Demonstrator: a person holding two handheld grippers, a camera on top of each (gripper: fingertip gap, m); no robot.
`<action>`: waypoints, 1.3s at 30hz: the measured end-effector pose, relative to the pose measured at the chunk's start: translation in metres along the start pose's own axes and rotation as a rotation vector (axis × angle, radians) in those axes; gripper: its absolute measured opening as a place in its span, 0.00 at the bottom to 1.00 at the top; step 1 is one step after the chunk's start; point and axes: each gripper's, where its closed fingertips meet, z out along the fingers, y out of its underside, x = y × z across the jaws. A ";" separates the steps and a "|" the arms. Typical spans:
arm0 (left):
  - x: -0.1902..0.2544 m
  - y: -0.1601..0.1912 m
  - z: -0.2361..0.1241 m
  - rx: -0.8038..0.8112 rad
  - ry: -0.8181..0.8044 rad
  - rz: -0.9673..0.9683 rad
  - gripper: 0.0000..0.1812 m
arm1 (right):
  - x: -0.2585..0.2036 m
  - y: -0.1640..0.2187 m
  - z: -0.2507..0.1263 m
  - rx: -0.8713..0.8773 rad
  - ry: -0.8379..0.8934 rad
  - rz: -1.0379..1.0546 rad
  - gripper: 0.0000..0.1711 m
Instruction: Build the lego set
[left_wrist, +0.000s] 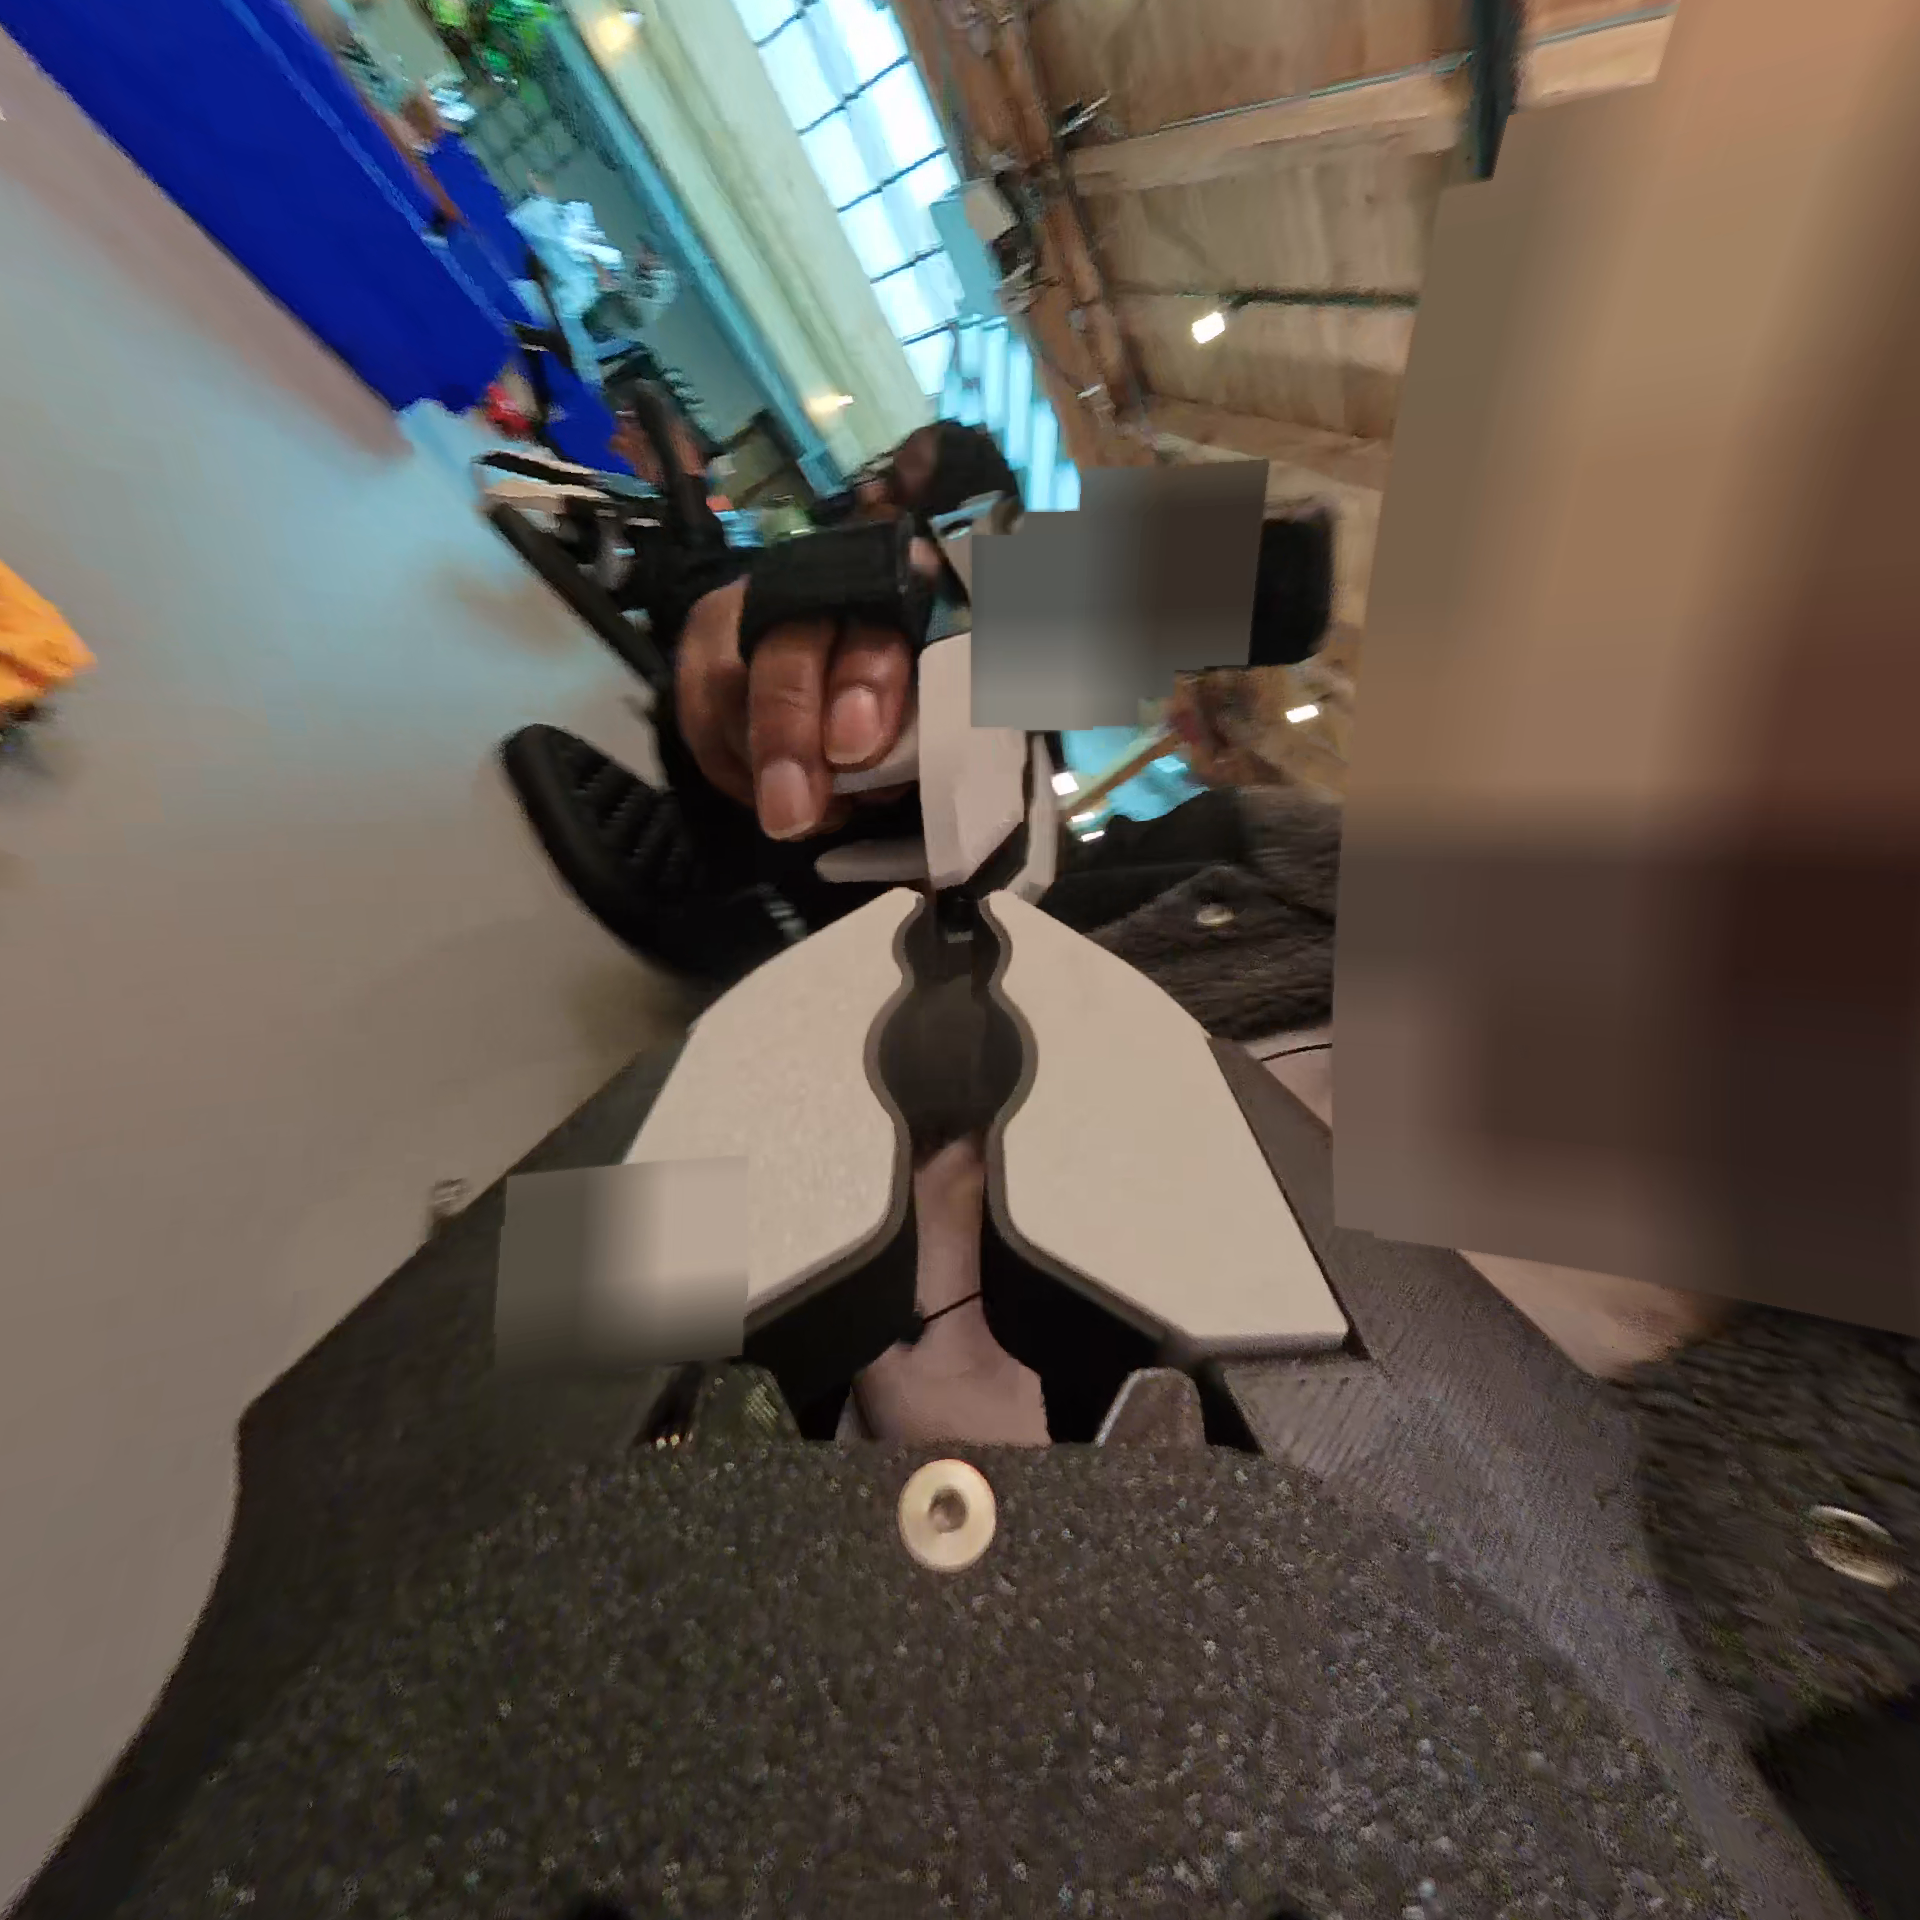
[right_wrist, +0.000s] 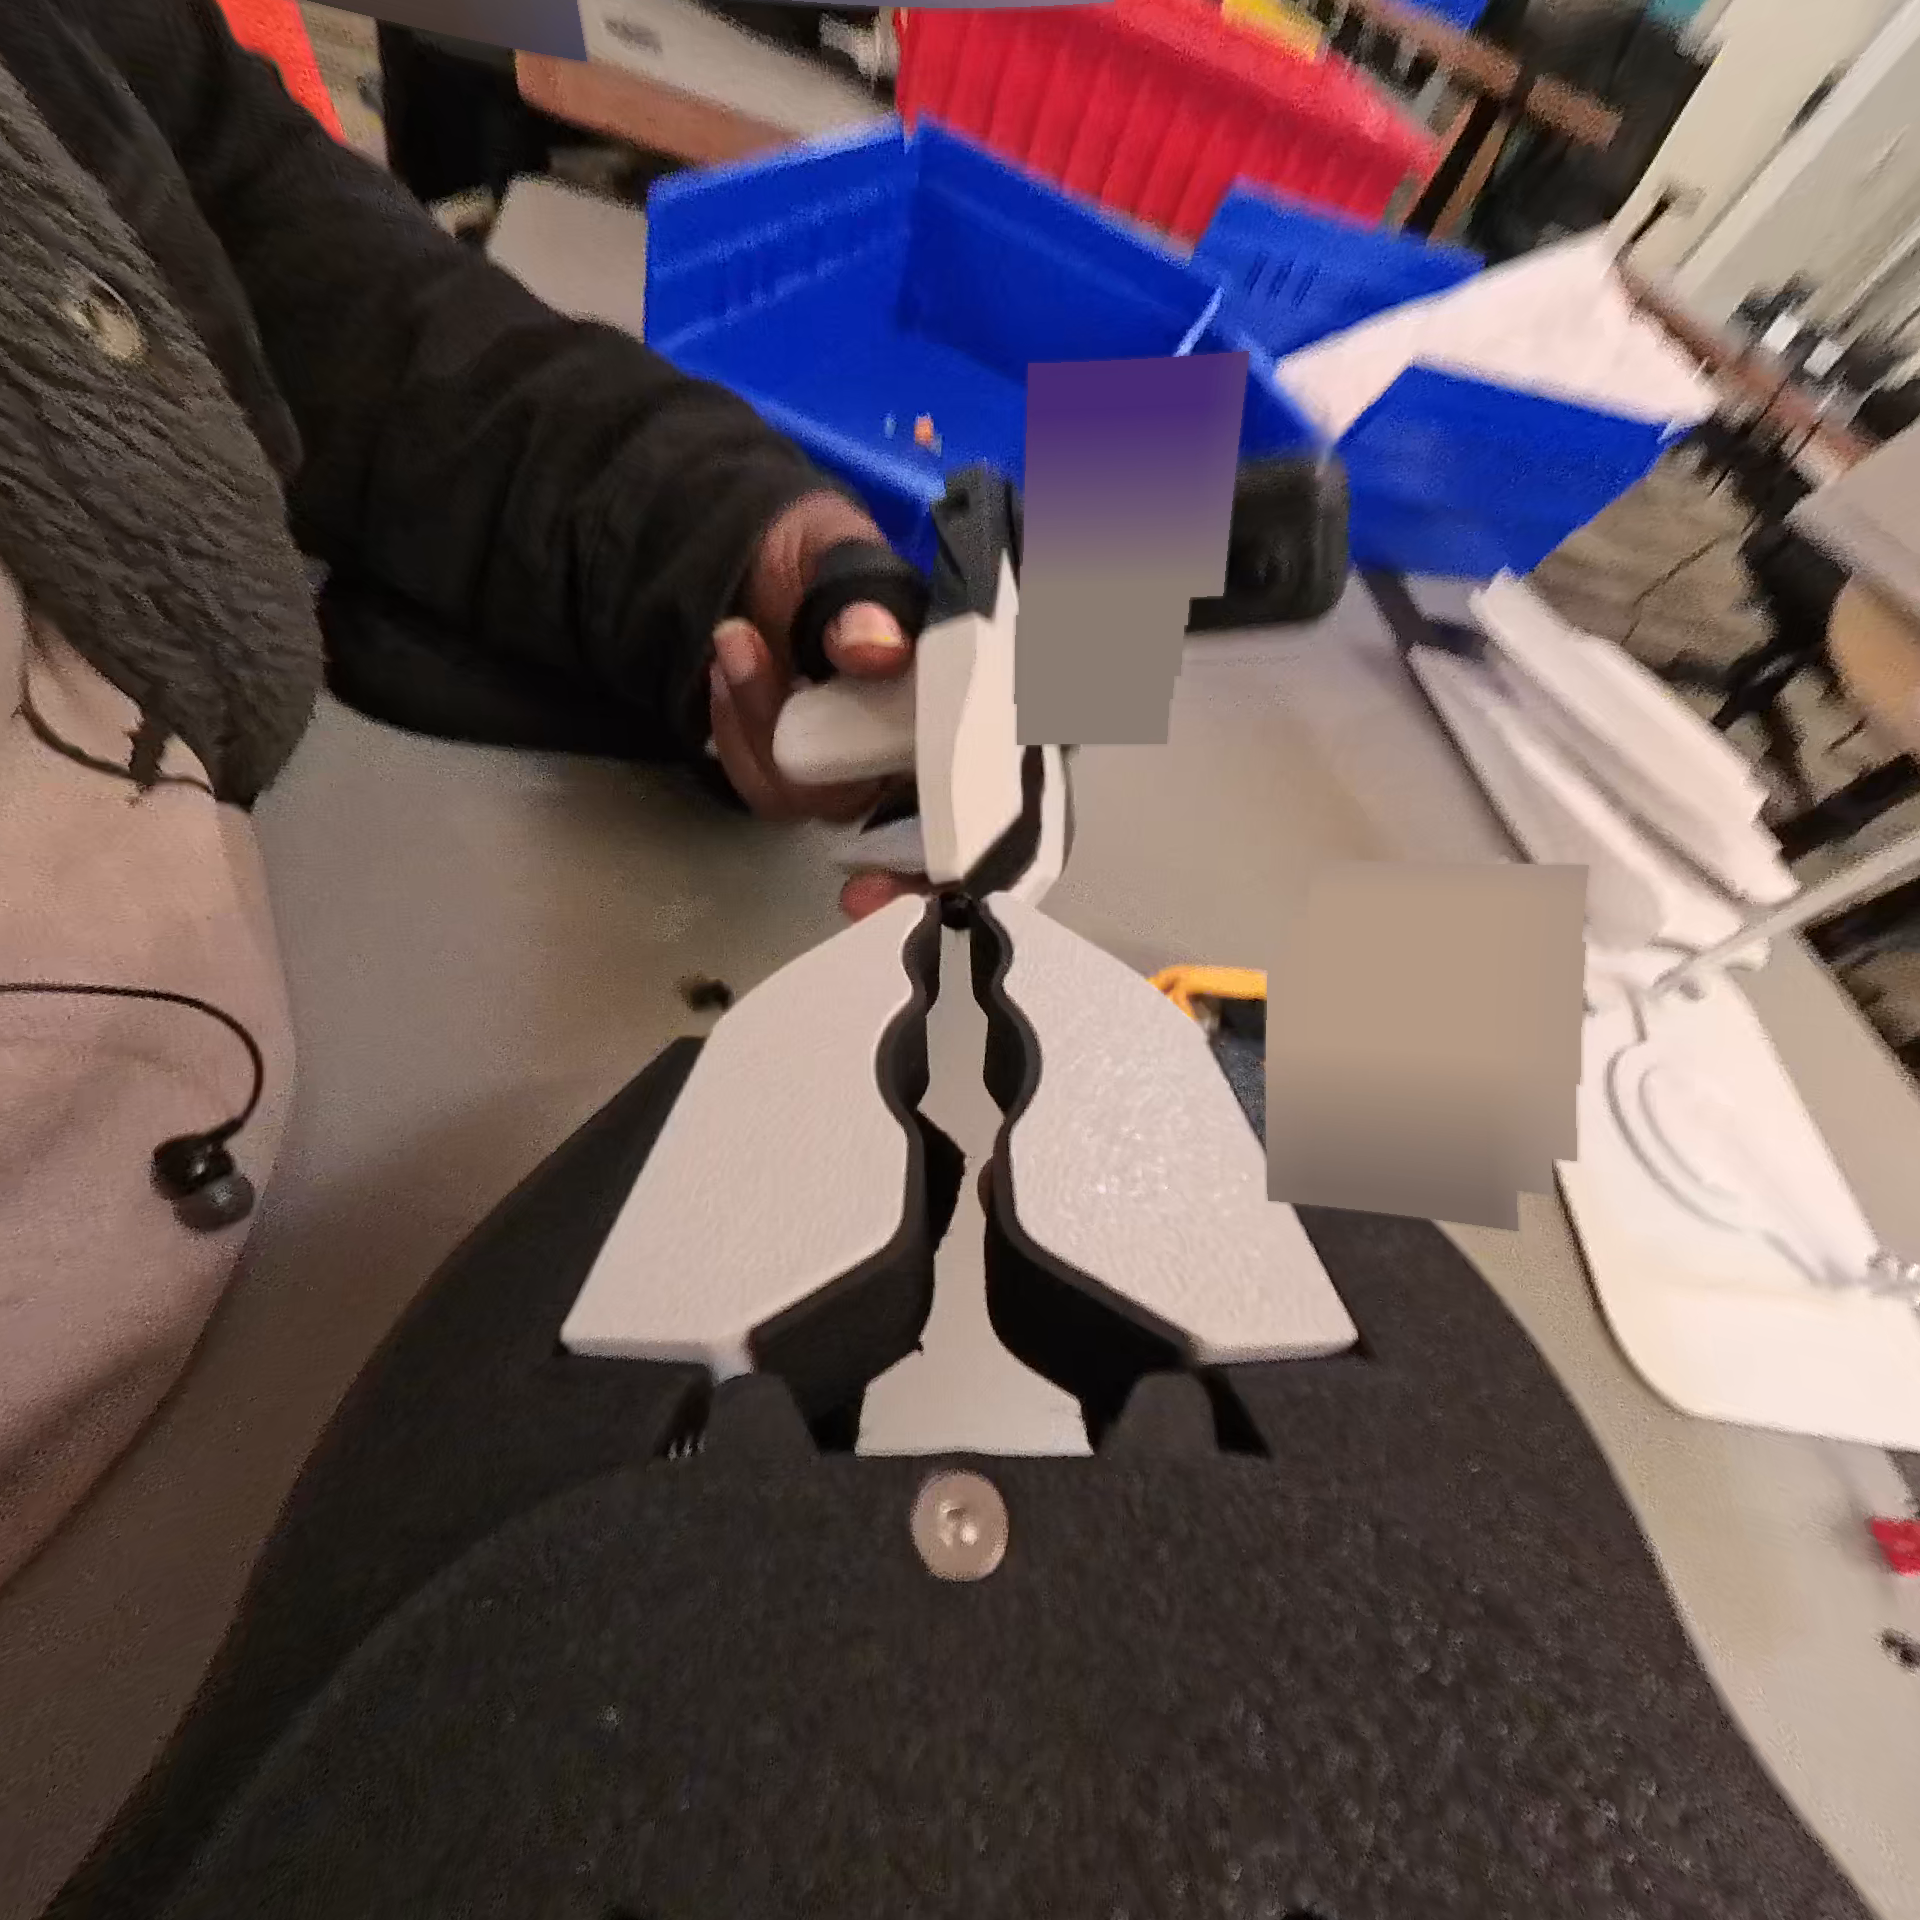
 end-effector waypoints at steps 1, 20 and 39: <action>-0.009 0.001 -0.003 -0.027 -0.087 0.061 0.06 | 0.002 0.009 0.003 -0.073 -0.021 0.025 0.03; -0.072 0.031 -0.092 -0.449 -0.902 0.655 0.03 | -0.035 0.099 0.037 -0.929 -0.368 0.198 0.03; -0.069 0.038 -0.099 -0.474 -0.920 0.690 0.02 | -0.037 0.108 0.035 -1.042 -0.435 0.257 0.03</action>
